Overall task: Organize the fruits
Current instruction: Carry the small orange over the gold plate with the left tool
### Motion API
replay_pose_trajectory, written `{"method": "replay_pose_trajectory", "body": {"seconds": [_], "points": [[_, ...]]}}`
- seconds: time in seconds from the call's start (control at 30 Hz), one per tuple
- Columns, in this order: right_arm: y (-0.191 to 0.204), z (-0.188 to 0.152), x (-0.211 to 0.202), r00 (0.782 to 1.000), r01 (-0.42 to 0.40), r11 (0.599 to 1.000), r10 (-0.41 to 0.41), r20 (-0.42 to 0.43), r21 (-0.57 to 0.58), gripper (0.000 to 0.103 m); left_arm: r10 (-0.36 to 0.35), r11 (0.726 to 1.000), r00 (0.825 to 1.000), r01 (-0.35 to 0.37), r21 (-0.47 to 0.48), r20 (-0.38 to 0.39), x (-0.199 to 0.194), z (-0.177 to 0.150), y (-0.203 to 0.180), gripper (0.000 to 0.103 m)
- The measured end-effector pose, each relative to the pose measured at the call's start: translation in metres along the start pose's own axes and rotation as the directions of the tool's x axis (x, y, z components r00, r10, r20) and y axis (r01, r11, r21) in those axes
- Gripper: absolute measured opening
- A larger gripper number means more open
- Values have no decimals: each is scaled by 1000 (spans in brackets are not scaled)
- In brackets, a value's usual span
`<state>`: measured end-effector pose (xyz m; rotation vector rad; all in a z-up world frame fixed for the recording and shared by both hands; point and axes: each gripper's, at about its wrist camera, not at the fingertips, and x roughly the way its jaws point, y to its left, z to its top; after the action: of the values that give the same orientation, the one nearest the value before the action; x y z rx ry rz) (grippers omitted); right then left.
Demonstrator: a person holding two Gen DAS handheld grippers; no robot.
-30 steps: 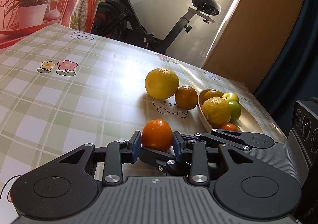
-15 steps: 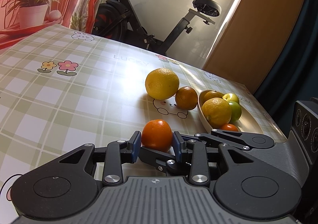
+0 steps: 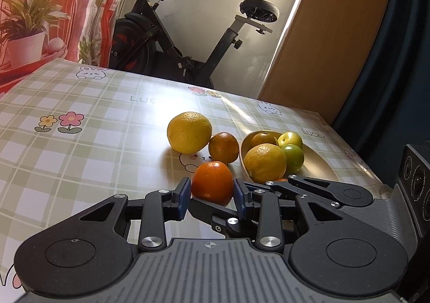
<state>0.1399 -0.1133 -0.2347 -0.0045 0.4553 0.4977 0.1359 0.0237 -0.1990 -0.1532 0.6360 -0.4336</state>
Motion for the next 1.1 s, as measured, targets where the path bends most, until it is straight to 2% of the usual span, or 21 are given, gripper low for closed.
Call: {"method": "replay_pose_trajectory", "body": {"seconds": [0.1, 0.43, 0.87, 1.1], "points": [[-11, 1, -13, 999, 20, 999, -20, 35, 26, 39, -21, 1000, 1000, 21, 9, 4, 4, 9, -14, 36], [-63, -7, -51, 987, 99, 984, -116, 114, 148, 39, -49, 984, 998, 53, 171, -28, 36, 28, -80, 36], [-137, -19, -69, 964, 232, 948, -255, 80, 220, 39, -96, 946, 988, 129, 299, -121, 109, 38, -145, 36], [-154, -28, -65, 951, 288, 918, -309, 35, 273, 39, -86, 945, 982, 134, 299, -169, 133, 33, -161, 36]]}}
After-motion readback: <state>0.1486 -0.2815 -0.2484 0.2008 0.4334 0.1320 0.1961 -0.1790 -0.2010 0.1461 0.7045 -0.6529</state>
